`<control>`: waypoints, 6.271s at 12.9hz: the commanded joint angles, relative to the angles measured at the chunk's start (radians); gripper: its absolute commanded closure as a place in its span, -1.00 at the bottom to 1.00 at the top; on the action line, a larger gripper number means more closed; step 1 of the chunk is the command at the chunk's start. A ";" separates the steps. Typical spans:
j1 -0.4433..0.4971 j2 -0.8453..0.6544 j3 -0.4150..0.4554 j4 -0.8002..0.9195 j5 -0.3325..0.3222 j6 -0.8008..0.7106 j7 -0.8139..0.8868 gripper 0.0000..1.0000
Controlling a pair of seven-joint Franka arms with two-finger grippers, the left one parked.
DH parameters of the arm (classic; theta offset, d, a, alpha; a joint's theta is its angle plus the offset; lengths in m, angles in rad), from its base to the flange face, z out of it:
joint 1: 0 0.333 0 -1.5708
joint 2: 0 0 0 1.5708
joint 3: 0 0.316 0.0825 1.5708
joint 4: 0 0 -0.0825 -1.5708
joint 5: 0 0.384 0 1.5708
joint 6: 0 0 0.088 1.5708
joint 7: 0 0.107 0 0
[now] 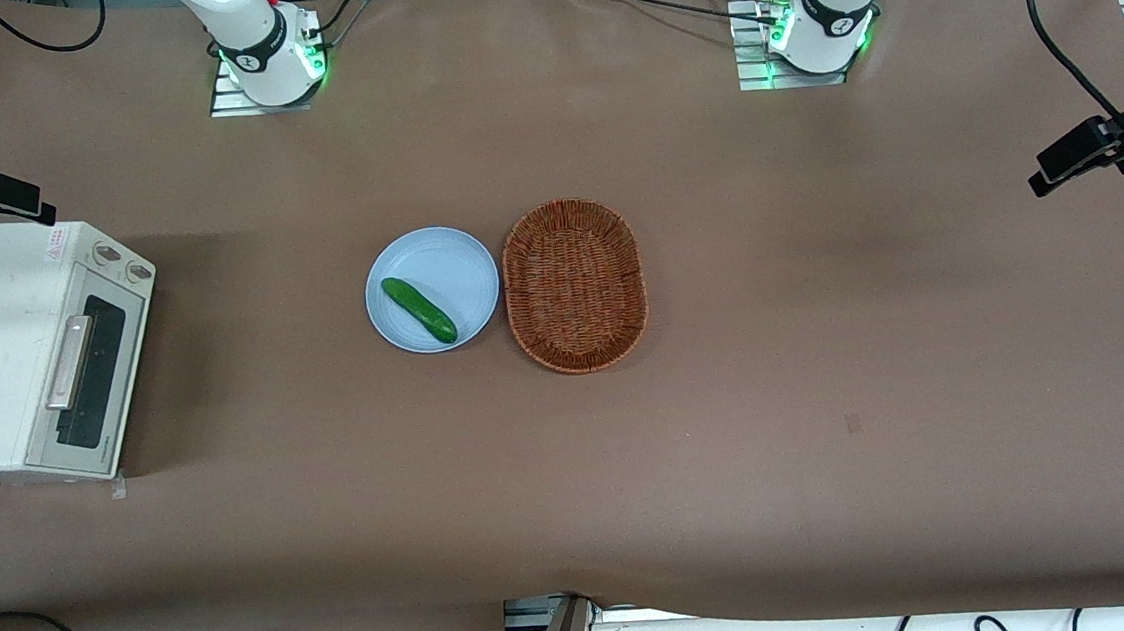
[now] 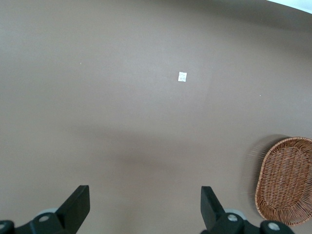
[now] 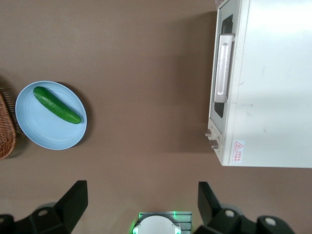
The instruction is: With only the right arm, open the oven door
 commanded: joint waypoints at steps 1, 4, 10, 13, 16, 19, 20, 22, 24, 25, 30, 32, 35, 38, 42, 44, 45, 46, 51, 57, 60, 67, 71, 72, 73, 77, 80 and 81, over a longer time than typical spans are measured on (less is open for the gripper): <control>-0.005 -0.013 0.009 -0.011 0.003 0.005 -0.005 -1.00; -0.006 -0.013 0.007 -0.010 0.011 0.008 -0.005 -1.00; -0.008 -0.013 0.007 -0.010 0.011 0.001 -0.008 -1.00; -0.008 -0.013 0.007 -0.011 0.000 -0.003 -0.008 -1.00; -0.008 -0.011 0.007 -0.014 -0.002 -0.019 -0.003 -1.00; -0.008 -0.008 0.007 -0.014 -0.005 -0.024 -0.005 -1.00; -0.008 -0.008 0.007 -0.013 -0.006 -0.023 -0.019 -1.00; 0.000 -0.008 0.012 -0.013 -0.040 -0.022 -0.034 -1.00; 0.003 -0.003 0.013 -0.014 -0.040 -0.024 -0.034 -1.00; 0.003 -0.002 0.015 -0.016 -0.040 -0.024 -0.034 -1.00; 0.006 0.004 0.015 -0.017 -0.040 -0.024 -0.034 -1.00; 0.008 0.016 0.015 -0.019 -0.040 -0.024 -0.034 -1.00; 0.014 0.036 0.016 -0.020 -0.040 -0.024 -0.031 -1.00; 0.034 0.053 0.016 -0.020 -0.042 -0.022 -0.022 -1.00; 0.044 0.085 0.015 -0.020 -0.042 -0.013 -0.019 -0.94; 0.055 0.111 0.015 -0.020 -0.043 -0.012 -0.020 -0.62; 0.058 0.127 0.015 -0.020 -0.043 -0.012 -0.020 -0.36; 0.066 0.139 0.015 -0.020 -0.045 -0.010 -0.020 -0.11; 0.132 0.226 0.015 -0.024 -0.178 0.007 -0.031 0.94; 0.095 0.368 0.007 -0.030 -0.342 0.157 -0.232 1.00; 0.069 0.411 0.007 -0.033 -0.448 0.194 -0.334 1.00; 0.040 0.418 0.007 -0.120 -0.600 0.309 -0.399 1.00; 0.018 0.421 0.007 -0.139 -0.612 0.350 -0.445 1.00; 0.017 0.423 0.007 -0.139 -0.612 0.359 -0.445 1.00; 0.012 0.425 0.007 -0.139 -0.612 0.366 -0.445 1.00; 0.011 0.440 0.007 -0.139 -0.600 0.385 -0.437 1.00; 0.009 0.452 0.009 -0.139 -0.592 0.398 -0.428 1.00; 0.009 0.460 0.009 -0.139 -0.580 0.404 -0.427 1.00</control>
